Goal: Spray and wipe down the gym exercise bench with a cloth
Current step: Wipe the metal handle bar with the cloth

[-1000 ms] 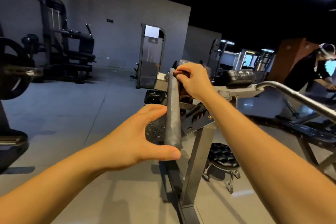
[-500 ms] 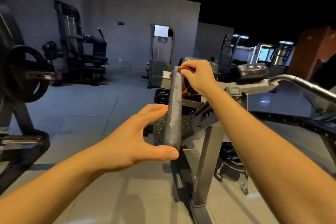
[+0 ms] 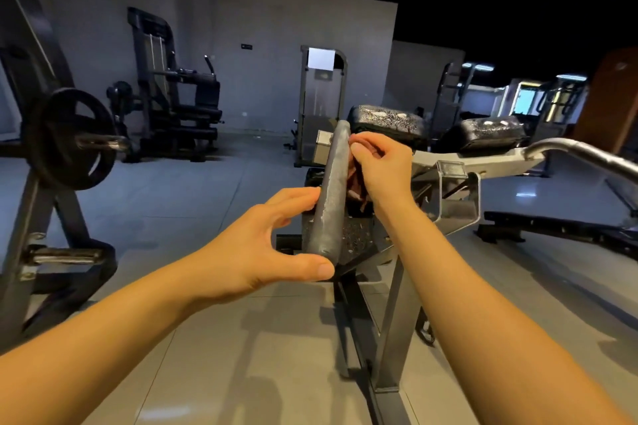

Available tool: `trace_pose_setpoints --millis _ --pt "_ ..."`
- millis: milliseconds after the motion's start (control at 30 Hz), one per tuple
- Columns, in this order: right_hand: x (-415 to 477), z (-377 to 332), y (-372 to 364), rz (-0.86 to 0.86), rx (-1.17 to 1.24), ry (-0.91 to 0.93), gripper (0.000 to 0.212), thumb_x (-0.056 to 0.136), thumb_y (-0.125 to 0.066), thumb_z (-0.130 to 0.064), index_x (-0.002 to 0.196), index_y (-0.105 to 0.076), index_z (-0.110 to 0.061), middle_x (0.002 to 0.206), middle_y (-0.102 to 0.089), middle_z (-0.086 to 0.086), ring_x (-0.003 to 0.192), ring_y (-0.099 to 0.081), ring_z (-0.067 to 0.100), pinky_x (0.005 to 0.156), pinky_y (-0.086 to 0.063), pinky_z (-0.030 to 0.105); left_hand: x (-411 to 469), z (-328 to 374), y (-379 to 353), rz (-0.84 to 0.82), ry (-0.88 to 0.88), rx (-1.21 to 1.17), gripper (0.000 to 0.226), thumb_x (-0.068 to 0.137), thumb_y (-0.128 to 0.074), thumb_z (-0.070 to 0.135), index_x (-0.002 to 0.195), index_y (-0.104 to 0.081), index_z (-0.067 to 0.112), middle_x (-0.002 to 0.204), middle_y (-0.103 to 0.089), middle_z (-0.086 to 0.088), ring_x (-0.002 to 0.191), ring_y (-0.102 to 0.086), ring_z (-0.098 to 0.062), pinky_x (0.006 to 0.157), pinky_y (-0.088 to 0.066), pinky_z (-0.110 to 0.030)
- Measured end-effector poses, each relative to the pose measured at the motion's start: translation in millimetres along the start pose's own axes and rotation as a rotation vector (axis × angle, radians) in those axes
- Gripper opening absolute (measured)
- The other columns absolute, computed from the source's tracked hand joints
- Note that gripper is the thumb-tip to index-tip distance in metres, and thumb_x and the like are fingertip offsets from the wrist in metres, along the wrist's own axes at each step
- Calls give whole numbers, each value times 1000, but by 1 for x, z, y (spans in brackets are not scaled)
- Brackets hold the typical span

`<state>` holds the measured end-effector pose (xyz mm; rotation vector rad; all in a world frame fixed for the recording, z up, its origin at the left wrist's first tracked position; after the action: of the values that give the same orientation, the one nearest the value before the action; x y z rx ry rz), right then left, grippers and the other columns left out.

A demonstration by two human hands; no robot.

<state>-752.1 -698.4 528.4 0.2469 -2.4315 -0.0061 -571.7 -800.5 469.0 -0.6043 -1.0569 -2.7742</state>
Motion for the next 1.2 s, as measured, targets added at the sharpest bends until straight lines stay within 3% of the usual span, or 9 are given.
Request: trace_pose_setpoints --millis 100,300,400,533,667,767,933,1100,1200 --pt "-13 8 -2 -1 99 -53 18 94 -66 -6 101 -80 -16 95 -77 -2 93 -72 15 90 -61 46 1 -1 2 -18 2 40 90 67 -76 68 147 -40 53 153 -35 35 142 -35 7 123 -30 -39" --pt "-123 -24 28 -61 146 71 22 93 -65 5 106 -78 -9 100 -77 0 98 -73 13 89 -58 27 -5 2 -5 -13 -40 32 83 71 -77 60 147 -44 49 152 -41 30 141 -39 5 116 -31 -29" --pt "-100 -24 24 -60 122 49 21 92 -66 6 104 -78 -6 97 -78 1 94 -73 11 89 -58 26 -4 2 -5 -11 -37 23 83 72 -76 58 148 -44 46 152 -41 31 141 -39 5 116 -30 -28" --pt "-41 -10 9 10 105 -77 20 91 -67 -3 101 -81 -13 95 -78 -2 95 -72 13 93 -59 42 -1 2 -1 -13 9 38 82 69 -75 64 144 -42 56 150 -36 40 141 -35 10 119 -29 -27" --pt "-86 -12 14 -29 187 -113 20 93 -64 1 100 -79 -10 90 -77 5 88 -72 19 87 -60 45 -4 1 -3 -44 20 42 80 70 -77 61 143 -44 56 151 -38 36 141 -36 9 120 -28 -32" --pt "-139 -24 29 -117 202 -59 20 93 -65 3 101 -79 -8 94 -78 4 92 -74 17 85 -61 34 -5 -4 -6 -28 27 32 91 69 -78 63 151 -42 46 155 -37 32 144 -36 3 124 -28 -44" --pt "-104 -44 29 -93 104 61 18 90 -65 9 99 -78 0 89 -78 3 86 -73 7 81 -56 20 -1 8 -4 -2 18 17 84 73 -72 62 150 -41 48 153 -39 33 142 -38 4 121 -29 -34" --pt "-73 -44 20 -67 -64 129 17 92 -67 -4 101 -80 -11 91 -76 -2 87 -71 9 85 -59 36 -1 7 0 -35 55 67 84 72 -73 65 149 -42 52 153 -38 34 144 -35 2 123 -28 -42" --pt "-122 -57 33 -136 -158 277 15 92 -69 -3 100 -78 -11 91 -73 -3 88 -69 13 82 -55 28 -7 6 -6 -38 33 50 79 72 -76 62 144 -43 55 151 -38 37 141 -36 9 123 -28 -40"
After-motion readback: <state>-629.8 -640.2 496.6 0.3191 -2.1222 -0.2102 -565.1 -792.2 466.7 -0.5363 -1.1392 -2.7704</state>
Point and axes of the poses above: each hand's wrist, its own x-axis towards the middle knuckle, its own y-axis out of the back of the hand, z = x × y, the point moved 8 cm from there along x, towards the middle knuckle
